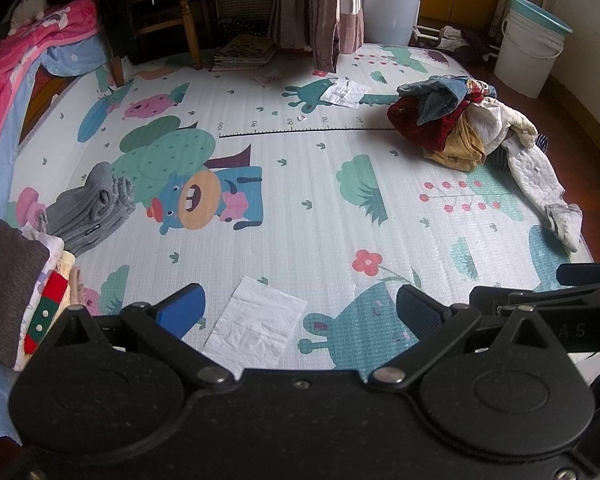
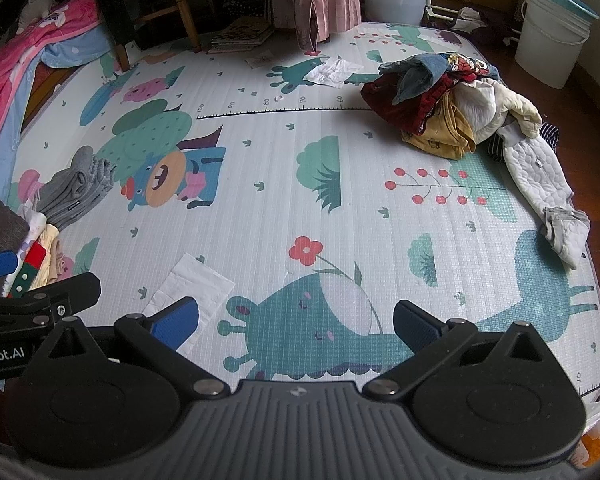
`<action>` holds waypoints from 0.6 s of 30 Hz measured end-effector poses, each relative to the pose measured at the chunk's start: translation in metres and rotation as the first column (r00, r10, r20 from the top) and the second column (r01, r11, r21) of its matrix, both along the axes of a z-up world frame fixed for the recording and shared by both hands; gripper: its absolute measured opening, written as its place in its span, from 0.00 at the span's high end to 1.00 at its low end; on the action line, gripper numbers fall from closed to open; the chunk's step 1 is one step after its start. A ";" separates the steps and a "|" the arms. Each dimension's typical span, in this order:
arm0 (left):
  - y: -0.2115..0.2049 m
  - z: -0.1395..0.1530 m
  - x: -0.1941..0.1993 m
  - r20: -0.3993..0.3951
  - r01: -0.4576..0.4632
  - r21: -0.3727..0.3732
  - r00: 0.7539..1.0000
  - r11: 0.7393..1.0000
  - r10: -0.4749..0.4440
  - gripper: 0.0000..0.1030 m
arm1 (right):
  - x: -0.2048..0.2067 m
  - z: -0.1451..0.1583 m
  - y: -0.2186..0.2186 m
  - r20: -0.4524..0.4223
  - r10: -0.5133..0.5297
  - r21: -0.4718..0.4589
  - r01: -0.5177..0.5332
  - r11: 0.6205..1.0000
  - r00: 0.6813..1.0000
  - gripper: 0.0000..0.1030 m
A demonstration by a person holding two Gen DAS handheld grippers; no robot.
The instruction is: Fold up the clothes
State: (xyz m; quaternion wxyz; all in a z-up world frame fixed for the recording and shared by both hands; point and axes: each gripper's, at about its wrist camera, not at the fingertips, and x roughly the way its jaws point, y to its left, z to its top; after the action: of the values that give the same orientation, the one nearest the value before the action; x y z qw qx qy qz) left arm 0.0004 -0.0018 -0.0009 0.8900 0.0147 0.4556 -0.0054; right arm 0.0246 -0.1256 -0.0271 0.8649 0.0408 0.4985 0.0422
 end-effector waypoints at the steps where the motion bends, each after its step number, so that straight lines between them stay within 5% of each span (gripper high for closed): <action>1: 0.000 0.000 0.000 -0.001 0.001 0.001 1.000 1.000 -0.001 0.00 | 0.000 0.000 0.000 0.003 0.002 -0.005 -0.002 1.000 1.000 0.00; 10: 0.000 0.002 0.013 -0.007 -0.021 -0.050 1.000 0.999 0.021 0.00 | 0.009 0.008 -0.016 -0.017 0.027 0.037 -0.026 0.999 1.000 0.00; 18: -0.007 0.022 0.043 0.038 -0.060 -0.175 0.997 0.983 0.067 0.00 | 0.026 0.046 -0.061 0.085 0.031 0.013 -0.032 0.999 0.996 0.00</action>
State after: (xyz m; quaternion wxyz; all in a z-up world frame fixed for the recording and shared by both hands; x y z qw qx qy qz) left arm 0.0435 -0.0092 0.0213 0.8973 -0.0772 0.4342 -0.0162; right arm 0.0508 -0.1869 0.0193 0.8842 0.0373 0.4616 0.0611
